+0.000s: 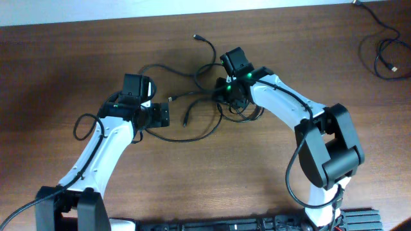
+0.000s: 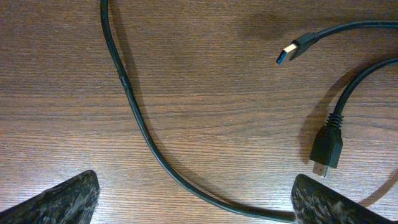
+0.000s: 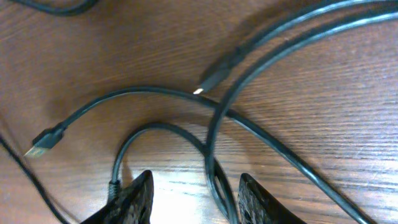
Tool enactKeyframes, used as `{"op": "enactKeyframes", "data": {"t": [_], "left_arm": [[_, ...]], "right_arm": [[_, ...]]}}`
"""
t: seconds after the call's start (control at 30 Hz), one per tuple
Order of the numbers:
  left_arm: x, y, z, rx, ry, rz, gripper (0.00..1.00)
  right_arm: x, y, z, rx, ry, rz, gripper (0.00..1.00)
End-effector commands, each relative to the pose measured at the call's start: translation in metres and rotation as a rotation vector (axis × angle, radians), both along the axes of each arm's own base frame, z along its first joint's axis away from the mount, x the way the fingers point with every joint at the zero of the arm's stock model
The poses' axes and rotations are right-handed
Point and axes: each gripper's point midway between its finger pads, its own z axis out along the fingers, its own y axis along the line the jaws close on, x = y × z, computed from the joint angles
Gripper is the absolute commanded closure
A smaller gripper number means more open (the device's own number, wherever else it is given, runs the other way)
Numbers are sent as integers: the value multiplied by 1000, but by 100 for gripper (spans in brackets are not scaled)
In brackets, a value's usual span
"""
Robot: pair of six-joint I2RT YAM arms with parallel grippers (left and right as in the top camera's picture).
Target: Untangle cables
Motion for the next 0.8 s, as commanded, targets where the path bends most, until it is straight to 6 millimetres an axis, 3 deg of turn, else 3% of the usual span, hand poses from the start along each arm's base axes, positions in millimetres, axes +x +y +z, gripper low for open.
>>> {"op": "enactKeyframes", "data": {"t": [0.0,0.13,0.17,0.2,0.23,0.27,0.33,0.37,0.47,0.53,0.6,0.67,0.77], "left_arm": [[0,-1,-1,-14,4,9,1],[0,-1,-1,-14,4,9,1],[0,-2,-1,-14,4,8,1],[0,-2,-1,-14,4,9,1],[0,-2,-1,-14,4,8,1],[0,-2,-1,-14,4,9,1],[3,-2,0,-16,-10,9,1],[4,-2,1,-17,-15,8,1],[6,-5,1,-32,-22,4,1],[-3,-48,5,-281,27,-50,1],[-16,-93,19,-542,84,-150,1],[-19,-100,21,-559,91,-172,1],[-24,-135,27,-554,47,-327,5]], "right_arm": [[0,-1,-14,-14,31,-64,60],[2,0,-36,-15,67,-101,63],[2,2,-40,-1,82,-118,68],[8,13,-35,55,61,-103,92],[13,20,-28,94,35,-91,96],[19,28,-17,151,7,-66,96],[38,40,41,297,-114,59,96],[41,40,71,333,-162,100,96],[35,37,132,351,-307,192,96],[33,36,149,349,-360,223,96],[30,35,145,342,-336,220,96],[28,32,141,328,-322,212,96],[29,32,141,328,-322,211,96]]}}
